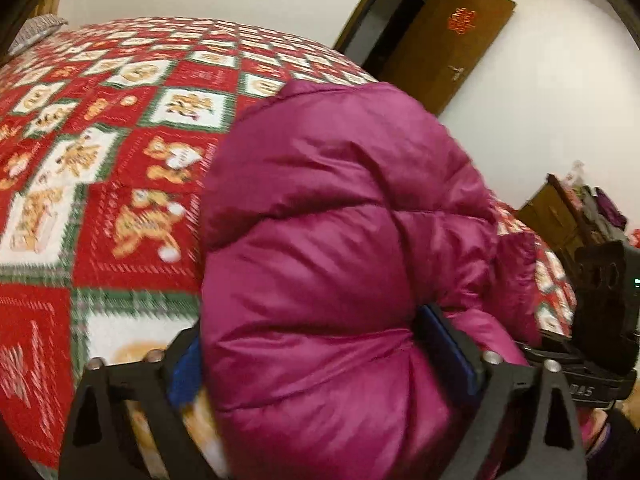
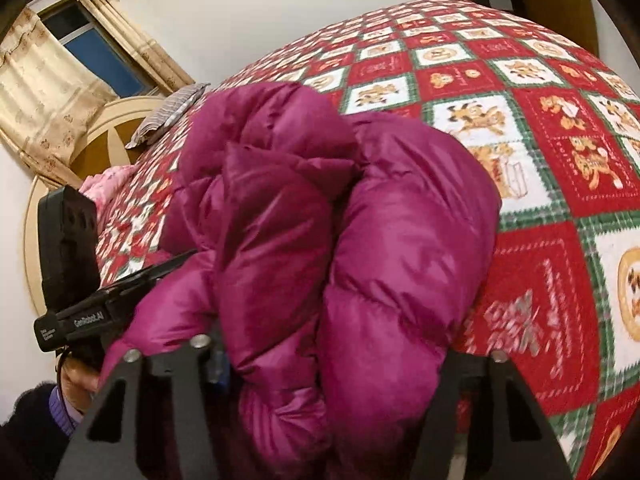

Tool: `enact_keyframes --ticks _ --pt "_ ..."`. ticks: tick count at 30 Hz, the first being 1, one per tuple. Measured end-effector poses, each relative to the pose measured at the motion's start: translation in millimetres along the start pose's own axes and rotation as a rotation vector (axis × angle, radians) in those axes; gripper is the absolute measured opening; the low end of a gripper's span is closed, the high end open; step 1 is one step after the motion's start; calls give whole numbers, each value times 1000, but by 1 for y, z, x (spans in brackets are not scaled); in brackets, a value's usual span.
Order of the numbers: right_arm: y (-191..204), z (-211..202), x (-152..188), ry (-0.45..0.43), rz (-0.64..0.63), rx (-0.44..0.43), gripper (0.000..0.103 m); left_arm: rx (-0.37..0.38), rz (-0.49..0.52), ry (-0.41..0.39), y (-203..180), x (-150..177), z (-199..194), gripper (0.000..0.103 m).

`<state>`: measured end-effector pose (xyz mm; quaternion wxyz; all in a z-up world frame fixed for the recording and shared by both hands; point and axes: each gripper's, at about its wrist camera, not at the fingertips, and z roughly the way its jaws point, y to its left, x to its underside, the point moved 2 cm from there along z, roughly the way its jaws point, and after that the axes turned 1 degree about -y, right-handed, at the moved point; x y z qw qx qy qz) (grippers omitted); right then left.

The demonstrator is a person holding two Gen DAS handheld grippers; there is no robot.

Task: Fold large clothes

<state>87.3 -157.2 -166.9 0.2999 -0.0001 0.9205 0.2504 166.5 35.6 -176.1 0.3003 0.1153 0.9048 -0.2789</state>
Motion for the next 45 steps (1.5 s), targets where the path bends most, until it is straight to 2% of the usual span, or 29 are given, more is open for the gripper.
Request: enact_keyframes --ticks 7,11,18,27,36,45 --pt "5 -22 15 -17 19 -27 41 51 -17 6 -23 16 -16 83" --pt "4 -45 14 -61 22 -27 39 90 6 -9 -47 12 -21 83" --pt "4 -94 11 -166 -47 78 39 172 33 -55 -95 0 -27 83" --pt "-35 -147 8 -264 -11 134 39 222 123 -66 -154 -14 -11 83" --pt "-75 -164 -12 -295 7 213 39 214 161 -44 -195 -19 26 83" --pt "-126 -152 -23 -272 80 216 38 134 179 15 -221 -22 69 83"
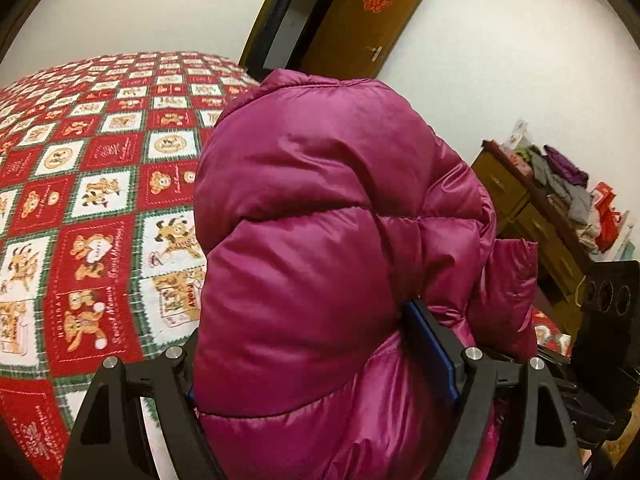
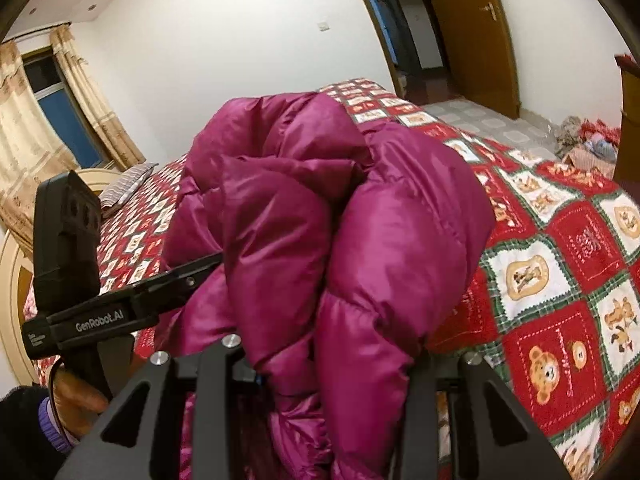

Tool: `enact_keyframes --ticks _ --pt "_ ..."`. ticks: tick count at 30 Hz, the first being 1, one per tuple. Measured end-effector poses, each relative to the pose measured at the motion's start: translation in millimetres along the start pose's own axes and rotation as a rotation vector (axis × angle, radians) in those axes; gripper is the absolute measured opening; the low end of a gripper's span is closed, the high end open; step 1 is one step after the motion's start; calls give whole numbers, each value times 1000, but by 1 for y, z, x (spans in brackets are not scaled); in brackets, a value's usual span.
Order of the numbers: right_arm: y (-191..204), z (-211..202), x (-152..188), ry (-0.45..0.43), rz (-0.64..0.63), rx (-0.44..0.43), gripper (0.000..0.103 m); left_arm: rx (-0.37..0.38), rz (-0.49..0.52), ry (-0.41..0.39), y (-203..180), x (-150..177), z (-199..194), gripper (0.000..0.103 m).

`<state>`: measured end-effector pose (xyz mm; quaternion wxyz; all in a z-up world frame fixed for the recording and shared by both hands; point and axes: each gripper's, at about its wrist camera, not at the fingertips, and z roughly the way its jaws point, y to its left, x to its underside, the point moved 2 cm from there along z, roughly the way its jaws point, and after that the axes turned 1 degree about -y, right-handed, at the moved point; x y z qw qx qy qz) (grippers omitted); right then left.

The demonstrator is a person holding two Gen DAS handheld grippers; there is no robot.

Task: Fold large clothes

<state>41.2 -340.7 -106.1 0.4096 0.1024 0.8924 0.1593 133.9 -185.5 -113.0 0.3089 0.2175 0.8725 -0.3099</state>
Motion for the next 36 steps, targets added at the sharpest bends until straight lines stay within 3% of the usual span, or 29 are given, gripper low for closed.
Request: enact_keyframes --ticks 13,14,16,20,24,29,32,33,34,36 --pt "-55 39 11 84 97 -1 41 -162 -18 99 6 6 55 84" --pt "-56 40 11 85 96 13 44 -175 -28 109 9 7 59 88" --pt "-63 44 8 93 97 57 59 -189 -52 124 14 9 65 94" --pt "-74 17 2 59 126 96 63 -230 -47 123 14 10 68 100" --pt "-76 -28 -8 -26 95 206 66 -300 12 96 3 12 67 102" --pt "-53 -38 -33 -52 33 302 66 -392 90 77 -12 14 68 102" --pt "-49 -15 -40 -23 30 352 66 -420 118 68 -14 15 67 102" --pt "-55 -4 -41 -3 45 359 58 -423 121 67 -14 15 67 102" --pt "-58 8 -39 30 67 367 44 -424 123 66 -14 15 67 102" --pt "-66 22 -27 76 139 389 38 -428 124 67 -12 13 69 102"
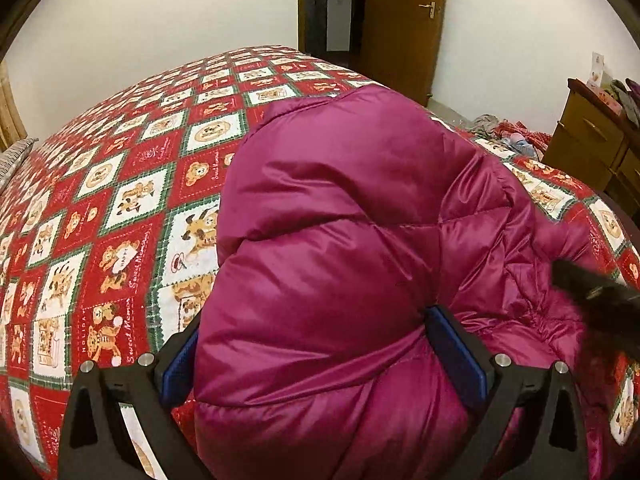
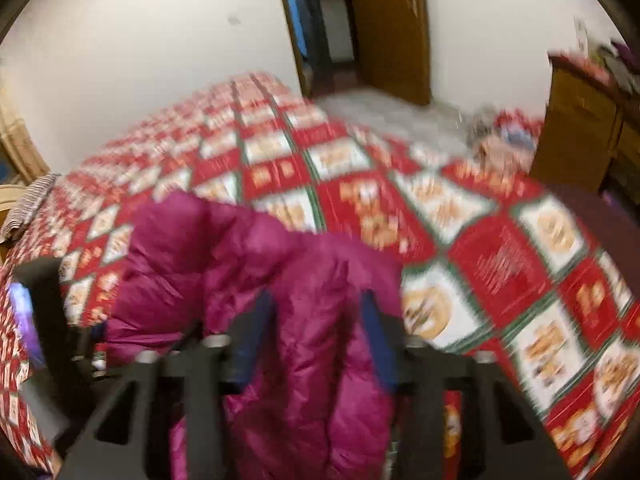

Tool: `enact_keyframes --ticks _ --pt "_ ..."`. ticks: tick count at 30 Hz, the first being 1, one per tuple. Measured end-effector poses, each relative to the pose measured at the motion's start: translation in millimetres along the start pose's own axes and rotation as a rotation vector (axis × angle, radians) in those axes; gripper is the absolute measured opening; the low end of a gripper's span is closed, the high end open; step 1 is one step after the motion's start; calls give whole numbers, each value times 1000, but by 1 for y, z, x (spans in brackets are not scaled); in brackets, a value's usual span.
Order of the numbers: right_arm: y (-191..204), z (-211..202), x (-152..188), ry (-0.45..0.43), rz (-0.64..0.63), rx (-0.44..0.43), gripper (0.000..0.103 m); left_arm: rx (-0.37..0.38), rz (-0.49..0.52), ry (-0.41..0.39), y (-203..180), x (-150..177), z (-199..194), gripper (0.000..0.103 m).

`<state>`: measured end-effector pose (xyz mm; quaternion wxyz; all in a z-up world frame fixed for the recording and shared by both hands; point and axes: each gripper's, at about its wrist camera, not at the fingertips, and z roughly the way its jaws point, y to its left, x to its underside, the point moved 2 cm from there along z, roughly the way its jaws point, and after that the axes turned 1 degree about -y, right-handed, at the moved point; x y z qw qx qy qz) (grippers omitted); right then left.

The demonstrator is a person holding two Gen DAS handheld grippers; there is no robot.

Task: Fold large clothes

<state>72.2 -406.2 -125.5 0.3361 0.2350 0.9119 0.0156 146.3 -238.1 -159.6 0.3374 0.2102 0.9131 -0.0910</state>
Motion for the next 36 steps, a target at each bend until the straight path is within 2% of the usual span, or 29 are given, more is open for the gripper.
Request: enact_keyframes --ticks 3,8,14,20,22,27,29,31,32,36 --pt "-6 15 15 5 75 11 38 -16 9 2 -1 0 1 102" --pt "-3 30 23 -15 79 41 41 -47 13 15 -6 -2 6 102" --pt "-6 46 18 -43 112 53 43 -26 -25 59 -1 -7 19 102" --pt "-8 48 21 -85 125 44 43 -24 -17 59 -3 -7 20 102" --pt "-7 46 23 -90 118 42 43 -32 -3 59 -3 -6 16 102" --pt "-5 43 25 -85 84 43 43 -59 117 31 -10 3 -17 102" --pt "-6 40 24 -71 68 53 45 -66 151 14 -12 6 -29 102" --pt "-5 32 25 -56 45 94 60 -75 180 -1 -15 10 -40 102" --pt "-6 24 26 -48 37 106 63 -77 186 -4 -15 12 -43 102" --pt "-12 -24 41 -91 59 57 65 -75 178 -9 -13 17 -56 102"
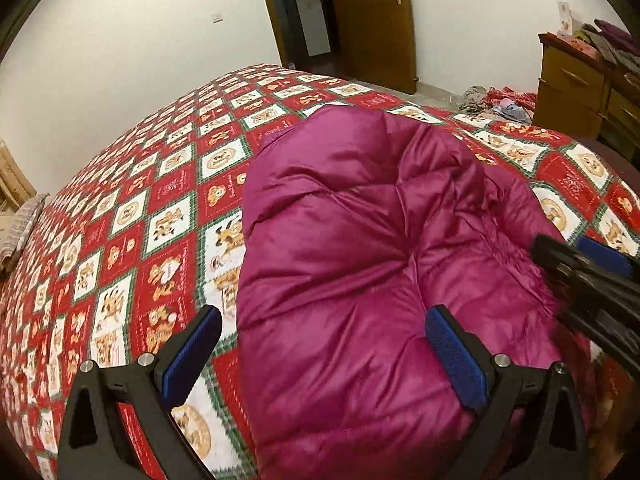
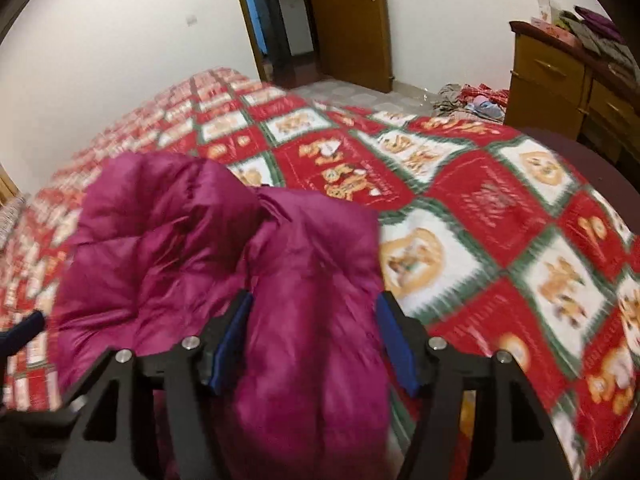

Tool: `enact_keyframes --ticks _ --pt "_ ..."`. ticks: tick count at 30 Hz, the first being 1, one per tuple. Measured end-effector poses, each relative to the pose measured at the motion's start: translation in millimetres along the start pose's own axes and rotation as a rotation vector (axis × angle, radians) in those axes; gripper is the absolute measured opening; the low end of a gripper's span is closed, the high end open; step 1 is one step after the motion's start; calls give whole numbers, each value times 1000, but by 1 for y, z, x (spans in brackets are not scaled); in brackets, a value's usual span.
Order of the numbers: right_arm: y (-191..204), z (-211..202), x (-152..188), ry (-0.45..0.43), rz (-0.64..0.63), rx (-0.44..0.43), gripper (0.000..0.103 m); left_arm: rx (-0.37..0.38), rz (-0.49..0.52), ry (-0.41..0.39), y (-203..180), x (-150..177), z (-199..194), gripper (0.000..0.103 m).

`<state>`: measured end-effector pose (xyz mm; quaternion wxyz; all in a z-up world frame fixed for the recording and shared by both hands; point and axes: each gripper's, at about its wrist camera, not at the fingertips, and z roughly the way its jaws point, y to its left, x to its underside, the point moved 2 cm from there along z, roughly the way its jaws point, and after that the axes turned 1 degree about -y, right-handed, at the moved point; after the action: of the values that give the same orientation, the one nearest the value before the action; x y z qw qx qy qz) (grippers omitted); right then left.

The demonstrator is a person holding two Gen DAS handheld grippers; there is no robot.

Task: Fold large clothes

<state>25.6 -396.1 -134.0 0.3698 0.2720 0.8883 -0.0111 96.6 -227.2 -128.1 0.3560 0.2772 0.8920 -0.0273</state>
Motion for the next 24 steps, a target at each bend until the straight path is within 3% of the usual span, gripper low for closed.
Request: enact_keyframes --ticks 4,8,12,17,24 --pt "5 -32 22 -13 -35 -3 65 8 -13 -4 0 7 -14 102" --pt "15 -28 44 36 -64 -18 65 -35 9 -4 0 15 -24 102" --pt "10 -28 53 65 2 -43 65 -21 3 -2 4 26 -39 102" --pt "7 -57 58 33 0 -45 65 -20 0 -14 8 44 -56 102" --pt "1 -94 77 -13 -12 -13 75 -35 11 -43 10 67 -76 102"
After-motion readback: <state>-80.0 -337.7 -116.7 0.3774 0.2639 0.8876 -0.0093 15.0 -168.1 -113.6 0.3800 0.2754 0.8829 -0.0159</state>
